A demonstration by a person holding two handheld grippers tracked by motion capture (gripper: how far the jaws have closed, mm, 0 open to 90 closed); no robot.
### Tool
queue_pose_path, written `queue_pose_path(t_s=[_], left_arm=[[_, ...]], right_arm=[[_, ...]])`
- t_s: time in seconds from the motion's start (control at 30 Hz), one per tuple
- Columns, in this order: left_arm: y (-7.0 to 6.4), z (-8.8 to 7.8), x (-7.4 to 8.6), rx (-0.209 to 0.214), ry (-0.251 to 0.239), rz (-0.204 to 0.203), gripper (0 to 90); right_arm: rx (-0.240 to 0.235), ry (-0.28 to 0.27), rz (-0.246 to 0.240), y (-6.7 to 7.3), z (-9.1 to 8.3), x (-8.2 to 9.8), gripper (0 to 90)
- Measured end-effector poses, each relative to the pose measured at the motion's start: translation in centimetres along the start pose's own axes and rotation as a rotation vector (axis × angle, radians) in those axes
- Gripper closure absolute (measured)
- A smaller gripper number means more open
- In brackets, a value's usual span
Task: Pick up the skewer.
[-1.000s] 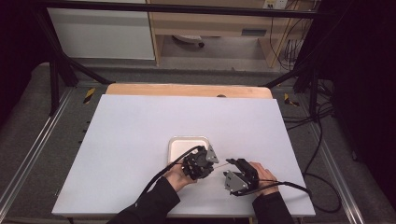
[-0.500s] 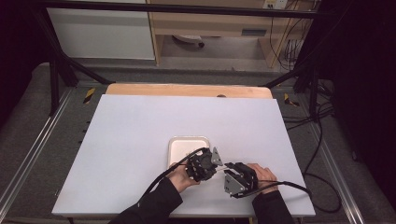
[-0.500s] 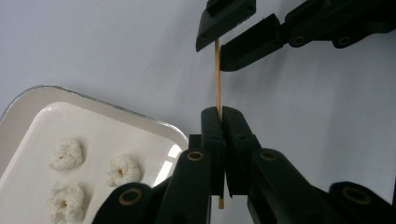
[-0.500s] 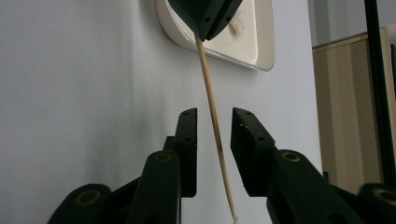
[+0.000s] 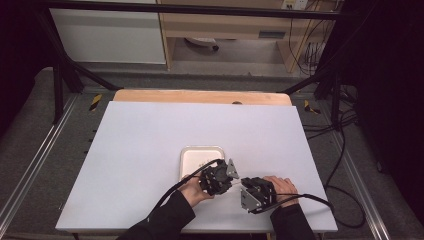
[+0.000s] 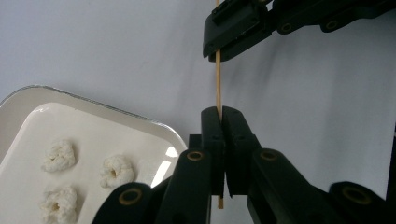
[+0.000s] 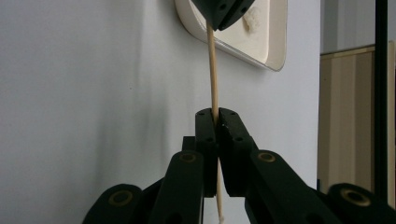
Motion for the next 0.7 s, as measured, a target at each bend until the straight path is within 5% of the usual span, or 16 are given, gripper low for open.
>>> queue_pose_path(t_s=[0.2, 0.4, 0.7], left_arm=[[0.1, -0.1, 0.1, -0.020, 0.012, 0.021, 85.8], [0.3, -0.3, 1.1, -0.008, 0.066, -0.002, 71.1], [0.5, -0.2, 1.8, 0.002, 0.130, -0.027, 76.9]], right_arm=[[-0.010, 0.002, -0.026, 0.0, -0.2, -0.1, 88.7], [0.001, 0.026, -0.035, -0.1, -0.2, 0.2, 88.7], [-0.002, 0.037, -0.095, -0.2, 0.0, 0.1, 88.7]])
Point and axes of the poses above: each handheld gripper's, and its own axes: z roughly forward along the jaws, x roughly out of its underside, y roughly to its left, the point moved 10 cm from there along z, roughly forward along the jaws, and after that the axes turned 15 degrees about x, right-handed, at the moved point
